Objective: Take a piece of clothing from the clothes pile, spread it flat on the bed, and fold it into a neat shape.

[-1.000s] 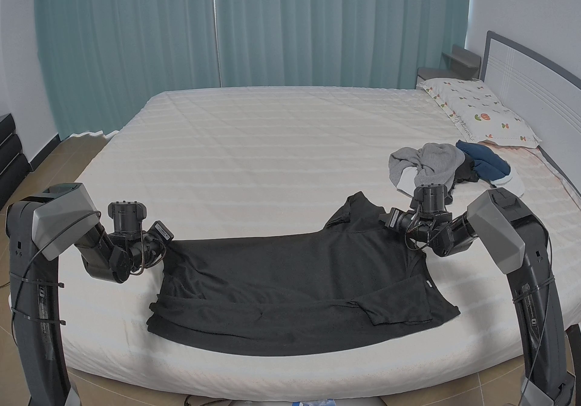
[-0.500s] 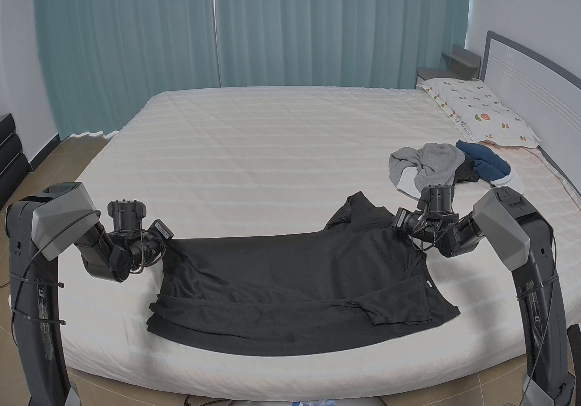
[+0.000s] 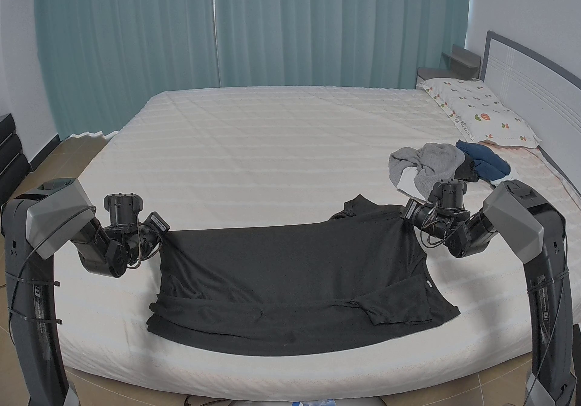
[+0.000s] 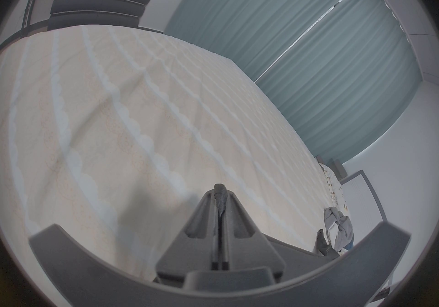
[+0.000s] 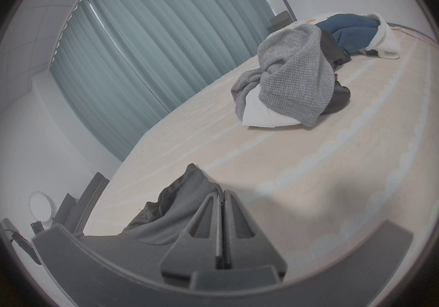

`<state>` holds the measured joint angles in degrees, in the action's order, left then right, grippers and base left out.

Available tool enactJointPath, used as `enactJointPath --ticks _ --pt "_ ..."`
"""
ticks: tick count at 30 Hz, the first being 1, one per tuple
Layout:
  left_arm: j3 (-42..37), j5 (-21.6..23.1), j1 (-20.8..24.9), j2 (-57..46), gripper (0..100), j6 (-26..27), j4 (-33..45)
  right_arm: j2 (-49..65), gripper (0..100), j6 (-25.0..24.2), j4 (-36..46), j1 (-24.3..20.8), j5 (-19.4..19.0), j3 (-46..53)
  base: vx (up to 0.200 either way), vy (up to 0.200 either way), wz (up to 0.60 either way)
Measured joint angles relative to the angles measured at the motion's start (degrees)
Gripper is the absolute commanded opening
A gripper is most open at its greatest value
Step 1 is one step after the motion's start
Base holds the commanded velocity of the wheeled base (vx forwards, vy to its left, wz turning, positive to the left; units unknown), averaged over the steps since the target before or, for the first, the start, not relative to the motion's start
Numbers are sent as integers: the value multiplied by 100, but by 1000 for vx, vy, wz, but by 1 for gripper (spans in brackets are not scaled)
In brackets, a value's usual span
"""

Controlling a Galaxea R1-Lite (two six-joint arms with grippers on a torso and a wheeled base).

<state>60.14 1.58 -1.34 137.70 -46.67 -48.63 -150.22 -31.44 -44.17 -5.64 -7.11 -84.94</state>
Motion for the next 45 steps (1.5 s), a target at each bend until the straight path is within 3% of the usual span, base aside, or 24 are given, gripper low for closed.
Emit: enactJointPath --ticks 8,19,26,32,38,45 --pt "-41 2 -41 -118 0 -5 -4 174 0 -362 -619 22 2 366 0 0 0" --pt "-184 7 -48 -251 0 96 -1 447 0 -347 -723 68 -138 912 0 0 0" --pt "-463 44 -50 -394 0 558 -11 850 0 -288 -709 162 -529 1499 0 0 0" --pt "-780 104 -74 -527 0 1013 -176 1117 0 43 -712 204 -714 2014 0 0 0" --pt "-1281 187 -89 -629 0 1651 -727 1230 0 278 -991 226 -739 2437 0 0 0" --pt "-1336 93 -44 -621 0 1730 -945 1108 0 293 -1481 129 -529 2450 0 0 0"
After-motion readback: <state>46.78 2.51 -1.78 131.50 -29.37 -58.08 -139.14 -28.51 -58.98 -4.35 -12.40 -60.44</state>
